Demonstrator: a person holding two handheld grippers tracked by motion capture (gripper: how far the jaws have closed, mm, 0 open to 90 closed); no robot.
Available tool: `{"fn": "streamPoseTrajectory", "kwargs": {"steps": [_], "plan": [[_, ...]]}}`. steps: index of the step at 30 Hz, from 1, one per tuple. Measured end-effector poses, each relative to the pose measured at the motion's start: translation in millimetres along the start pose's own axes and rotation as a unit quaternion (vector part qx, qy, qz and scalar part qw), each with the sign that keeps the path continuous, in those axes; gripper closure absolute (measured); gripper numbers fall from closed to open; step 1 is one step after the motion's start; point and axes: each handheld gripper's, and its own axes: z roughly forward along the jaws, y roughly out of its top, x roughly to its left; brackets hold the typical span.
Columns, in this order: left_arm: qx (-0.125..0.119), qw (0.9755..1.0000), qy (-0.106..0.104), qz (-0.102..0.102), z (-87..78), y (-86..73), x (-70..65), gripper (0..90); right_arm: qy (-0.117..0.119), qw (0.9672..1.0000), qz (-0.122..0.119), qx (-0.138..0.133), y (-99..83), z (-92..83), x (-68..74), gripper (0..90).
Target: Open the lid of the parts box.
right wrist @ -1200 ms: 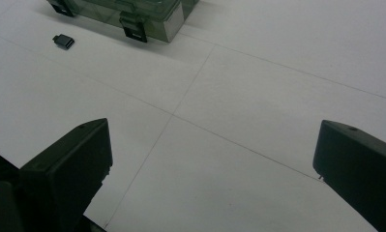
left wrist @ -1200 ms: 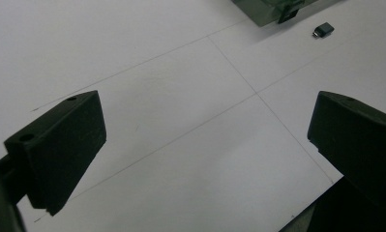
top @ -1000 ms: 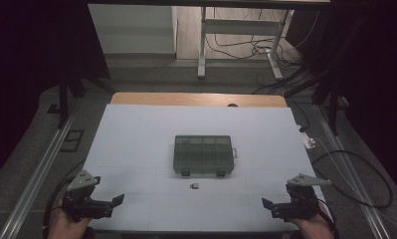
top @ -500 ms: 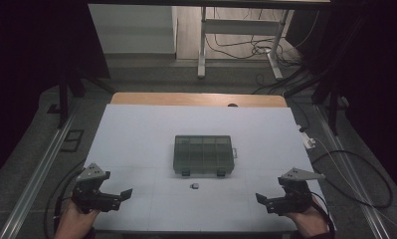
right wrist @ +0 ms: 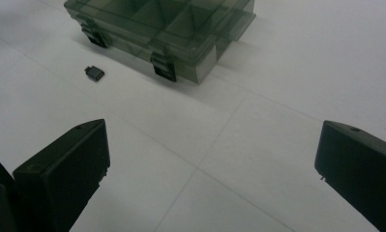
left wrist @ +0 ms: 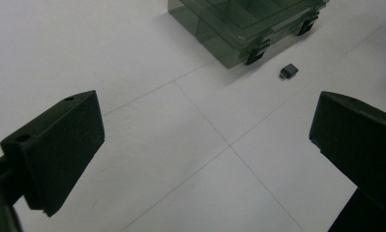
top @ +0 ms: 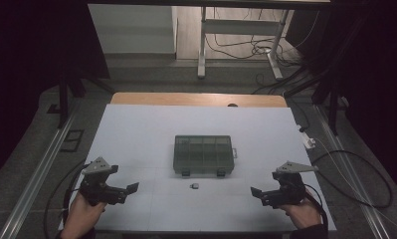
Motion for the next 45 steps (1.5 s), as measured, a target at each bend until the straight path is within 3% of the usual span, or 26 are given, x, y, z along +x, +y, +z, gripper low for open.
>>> {"fn": "streamPoseTrajectory", "kwargs": {"steps": [5,14,26,38,45], "plan": [[0.001,0.9998,-0.006,0.019,10.4,6.6,-0.3,0.0,0.006,0.9998,-0.008,-0.018,6.6,5.5,-0.4,0.0],[-0.001,0.9994,-0.014,0.031,26.3,15.3,-1.2,0.0,0.008,0.9998,-0.018,0.000,13.3,18.6,3.1,0.0],[0.007,0.9988,-0.036,0.034,48.8,31.0,-4.1,0.0,0.022,0.9996,-0.012,0.015,23.7,35.1,7.2,0.0],[0.018,0.9988,-0.037,0.027,68.6,43.0,-4.4,0.0,0.012,0.9987,-0.025,0.042,36.9,52.5,12.4,0.0],[0.024,0.9983,-0.032,0.042,77.5,48.1,-7.1,0.0,0.020,0.9985,-0.021,0.046,42.8,58.9,12.0,0.0]]}}
